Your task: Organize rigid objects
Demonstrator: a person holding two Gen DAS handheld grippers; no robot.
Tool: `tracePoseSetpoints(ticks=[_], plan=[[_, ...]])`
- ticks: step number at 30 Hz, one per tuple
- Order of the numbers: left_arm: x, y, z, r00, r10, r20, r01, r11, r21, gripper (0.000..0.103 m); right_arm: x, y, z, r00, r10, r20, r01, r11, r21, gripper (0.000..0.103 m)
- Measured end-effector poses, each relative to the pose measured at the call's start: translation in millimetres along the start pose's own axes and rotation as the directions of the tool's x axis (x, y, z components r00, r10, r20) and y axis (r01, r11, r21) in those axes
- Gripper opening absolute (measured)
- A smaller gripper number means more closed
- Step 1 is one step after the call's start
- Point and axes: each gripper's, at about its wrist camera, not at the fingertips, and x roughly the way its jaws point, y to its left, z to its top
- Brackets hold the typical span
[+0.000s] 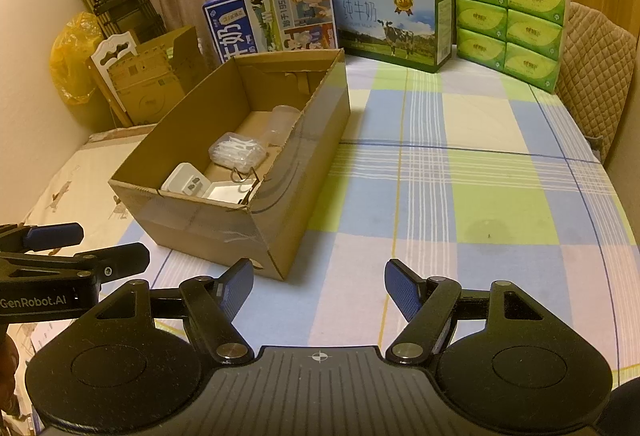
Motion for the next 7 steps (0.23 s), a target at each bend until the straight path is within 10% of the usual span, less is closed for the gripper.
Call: tracePoseSetpoints(ticks=[7], plan=[[-3.6, 2.4, 0.3, 1.000, -0.007, 0.030, 0.007, 1.000, -0.018, 0.091, -0.4, -1.3, -0.3, 1.000, -0.005, 0.001, 0.005, 1.000, 0.004, 0.070]])
